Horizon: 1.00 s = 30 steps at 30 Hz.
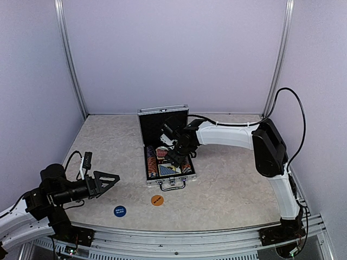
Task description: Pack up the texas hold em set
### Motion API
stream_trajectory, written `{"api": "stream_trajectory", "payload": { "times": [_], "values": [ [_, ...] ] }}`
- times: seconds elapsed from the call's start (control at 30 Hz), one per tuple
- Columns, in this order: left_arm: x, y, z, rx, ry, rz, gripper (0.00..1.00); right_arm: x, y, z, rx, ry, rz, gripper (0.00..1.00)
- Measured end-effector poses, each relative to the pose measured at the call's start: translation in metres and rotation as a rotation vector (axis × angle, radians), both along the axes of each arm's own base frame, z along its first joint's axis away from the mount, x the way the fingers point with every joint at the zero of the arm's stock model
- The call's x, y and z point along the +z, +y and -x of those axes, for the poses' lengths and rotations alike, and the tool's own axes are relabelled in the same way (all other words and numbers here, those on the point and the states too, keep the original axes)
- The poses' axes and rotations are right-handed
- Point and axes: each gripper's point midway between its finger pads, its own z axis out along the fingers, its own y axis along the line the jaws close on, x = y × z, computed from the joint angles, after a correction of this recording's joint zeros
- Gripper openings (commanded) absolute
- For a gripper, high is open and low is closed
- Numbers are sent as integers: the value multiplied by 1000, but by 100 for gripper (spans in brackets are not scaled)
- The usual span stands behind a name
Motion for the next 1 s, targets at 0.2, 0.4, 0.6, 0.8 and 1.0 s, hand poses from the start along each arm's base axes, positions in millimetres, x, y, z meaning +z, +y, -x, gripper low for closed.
{"api": "stream_trajectory", "payload": {
  "times": [0.2,0.4,0.6,0.8,1.0],
  "values": [
    [0,0,0,0,0,1,99,-2,-6,-7,-24,-33,35,86],
    [0,0,0,0,-1,2,99,1,-3,-18,-40,-75,50,86],
    [0,0,0,0,-1,1,99,4,2,-25,-43,-98,56,86],
    [0,0,0,0,-1,1,99,4,2,-27,-43,-102,58,86],
    [0,0,0,1,0,1,99,4,4,-25,-38,-107,65,98]
  ]
}}
